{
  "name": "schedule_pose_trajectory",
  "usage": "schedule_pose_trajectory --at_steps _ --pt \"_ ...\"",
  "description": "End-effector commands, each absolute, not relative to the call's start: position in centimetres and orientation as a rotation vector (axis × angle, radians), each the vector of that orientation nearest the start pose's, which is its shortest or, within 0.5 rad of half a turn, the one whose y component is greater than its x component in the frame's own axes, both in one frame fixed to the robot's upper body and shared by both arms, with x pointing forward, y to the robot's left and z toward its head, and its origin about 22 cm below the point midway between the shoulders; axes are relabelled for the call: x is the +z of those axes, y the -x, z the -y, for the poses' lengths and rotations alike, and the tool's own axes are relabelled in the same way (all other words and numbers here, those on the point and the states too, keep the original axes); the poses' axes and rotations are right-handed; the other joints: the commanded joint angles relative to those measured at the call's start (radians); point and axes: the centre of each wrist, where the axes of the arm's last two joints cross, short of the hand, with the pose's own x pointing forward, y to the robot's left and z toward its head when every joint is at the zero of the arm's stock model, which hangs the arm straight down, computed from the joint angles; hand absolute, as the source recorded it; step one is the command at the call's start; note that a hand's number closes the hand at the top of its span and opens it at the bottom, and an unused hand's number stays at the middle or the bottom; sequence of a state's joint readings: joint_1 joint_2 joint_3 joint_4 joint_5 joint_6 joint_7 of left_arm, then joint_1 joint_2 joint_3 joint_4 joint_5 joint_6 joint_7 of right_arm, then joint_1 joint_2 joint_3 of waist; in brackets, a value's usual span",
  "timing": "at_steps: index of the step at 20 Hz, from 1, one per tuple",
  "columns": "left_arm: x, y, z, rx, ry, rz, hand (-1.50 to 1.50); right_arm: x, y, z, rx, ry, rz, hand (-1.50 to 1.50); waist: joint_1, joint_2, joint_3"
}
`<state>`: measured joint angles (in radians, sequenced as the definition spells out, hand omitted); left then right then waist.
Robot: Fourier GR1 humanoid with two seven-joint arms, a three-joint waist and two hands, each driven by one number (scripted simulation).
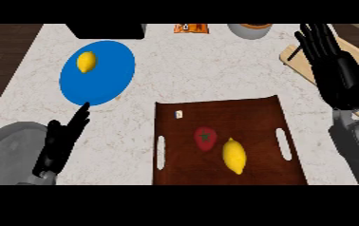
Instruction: Pick the tomato from the tray and place it in the tiered shelf
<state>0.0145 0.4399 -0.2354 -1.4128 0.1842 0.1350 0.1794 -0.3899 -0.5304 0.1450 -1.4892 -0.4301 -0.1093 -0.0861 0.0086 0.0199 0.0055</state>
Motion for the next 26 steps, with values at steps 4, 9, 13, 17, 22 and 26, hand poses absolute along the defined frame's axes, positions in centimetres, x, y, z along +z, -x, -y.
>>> schedule_pose_trajectory --at_steps 4,9,13,17,22,26 --pt "0.7 -24.5 -32.6 -0.146 -0.281 1.317 0.00 8.8 -30.8 15.8 0.423 -0.172 1.925 1.50 0.031 -0.018 -0.007" --pt "0.1 -24.0 -32.6 -0.069 -0.260 1.310 0.00 3.5 -30.1 18.5 0.370 0.486 1.844 1.50 -0.001 -0.033 -0.014" --pt "-0.4 -23.1 -33.1 -0.043 -0.240 1.328 0.00 -0.1 -22.9 7.2 0.406 0.306 1.893 -1.50 0.001 -0.028 -0.008" --pt "0.3 -23.0 -35.3 -0.052 -0.261 1.326 0.00 -1.1 -19.1 4.2 0.482 0.364 1.826 -1.50 -0.014 -0.029 -0.008" --pt "-0.3 -22.0 -35.8 -0.033 -0.284 1.309 0.00 -2.3 -20.9 6.7 0.687 0.695 1.679 -1.50 -0.028 -0.041 -0.013" --pt "-0.2 -22.7 -35.8 -0.001 -0.290 1.305 0.00 -0.2 -21.4 7.5 0.870 0.829 1.490 -1.50 -0.050 -0.041 -0.013"
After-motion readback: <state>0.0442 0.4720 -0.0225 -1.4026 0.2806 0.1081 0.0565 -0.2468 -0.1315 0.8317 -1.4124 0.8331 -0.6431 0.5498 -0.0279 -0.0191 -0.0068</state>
